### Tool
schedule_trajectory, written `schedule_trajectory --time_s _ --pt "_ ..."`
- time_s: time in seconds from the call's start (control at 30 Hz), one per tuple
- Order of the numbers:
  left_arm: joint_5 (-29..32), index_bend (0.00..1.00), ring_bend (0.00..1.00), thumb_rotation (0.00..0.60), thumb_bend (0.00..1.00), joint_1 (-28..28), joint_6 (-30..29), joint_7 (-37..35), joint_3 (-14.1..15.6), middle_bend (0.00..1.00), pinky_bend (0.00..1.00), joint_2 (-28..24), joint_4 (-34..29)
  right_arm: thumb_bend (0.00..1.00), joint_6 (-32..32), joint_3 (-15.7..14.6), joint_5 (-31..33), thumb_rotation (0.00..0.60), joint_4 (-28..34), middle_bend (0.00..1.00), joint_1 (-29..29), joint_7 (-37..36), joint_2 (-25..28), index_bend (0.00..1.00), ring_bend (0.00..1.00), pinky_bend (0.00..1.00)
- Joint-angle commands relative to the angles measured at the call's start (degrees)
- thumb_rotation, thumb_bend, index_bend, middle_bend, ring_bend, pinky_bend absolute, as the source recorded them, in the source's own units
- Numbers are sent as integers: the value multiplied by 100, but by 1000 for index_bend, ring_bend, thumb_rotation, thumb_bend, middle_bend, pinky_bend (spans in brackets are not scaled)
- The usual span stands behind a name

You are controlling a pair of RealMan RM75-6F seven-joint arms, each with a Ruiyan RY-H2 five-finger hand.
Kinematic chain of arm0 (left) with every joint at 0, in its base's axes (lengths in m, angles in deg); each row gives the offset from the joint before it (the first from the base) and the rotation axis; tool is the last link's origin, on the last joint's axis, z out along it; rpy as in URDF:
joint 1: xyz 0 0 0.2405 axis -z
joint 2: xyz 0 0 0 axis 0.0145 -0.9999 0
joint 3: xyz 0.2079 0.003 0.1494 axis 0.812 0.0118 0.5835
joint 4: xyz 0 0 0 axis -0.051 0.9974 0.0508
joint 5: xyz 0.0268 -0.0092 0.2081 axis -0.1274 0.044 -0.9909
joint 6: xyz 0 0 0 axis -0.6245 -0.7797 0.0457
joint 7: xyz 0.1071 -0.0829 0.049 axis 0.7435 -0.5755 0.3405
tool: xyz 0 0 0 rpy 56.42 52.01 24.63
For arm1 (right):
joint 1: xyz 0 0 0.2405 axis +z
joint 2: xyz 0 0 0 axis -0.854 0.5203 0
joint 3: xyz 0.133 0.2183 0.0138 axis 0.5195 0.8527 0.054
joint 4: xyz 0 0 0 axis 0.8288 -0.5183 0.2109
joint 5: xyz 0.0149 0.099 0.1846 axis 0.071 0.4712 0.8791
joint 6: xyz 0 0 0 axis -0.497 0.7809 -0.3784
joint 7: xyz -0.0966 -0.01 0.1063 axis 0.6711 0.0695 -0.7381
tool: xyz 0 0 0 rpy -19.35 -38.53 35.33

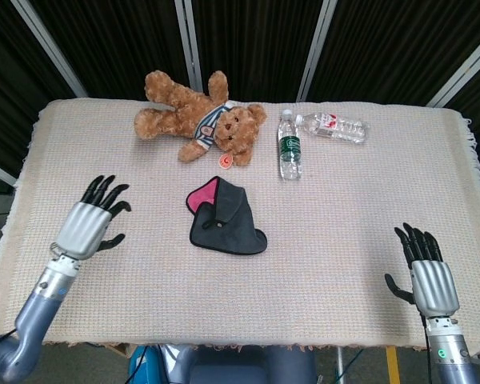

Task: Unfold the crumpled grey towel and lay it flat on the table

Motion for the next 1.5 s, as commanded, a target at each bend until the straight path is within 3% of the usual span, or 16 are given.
schedule_trajectory --time_s 0.03,0.33,0.63,0.93,1.5 --pt "307 404 0 600 233 560 519 363 -192 155 32 675 411 310 -91 44 115 600 -72 0 31 -37 -25 0 0 0" --pt "522 411 0 600 234 1393 832 961 -320 173 32 1917 1386 310 -211 136 318 600 -167 0 74 -207 -26 0 0 0" --pt "700 445 0 600 237 1849 897 1062 -344 176 32 2653 2102 310 -276 178 406 600 -182 0 87 -442 44 0 0 0" --pt "740 502 0 600 261 1919 797 1024 -174 176 32 2866 2285 310 -275 197 422 600 -162 0 91 -535 75 0 0 0" --pt "786 532 0 600 404 1904 651 926 3 185 32 2699 2148 310 -245 160 383 600 -113 0 79 -508 72 0 0 0"
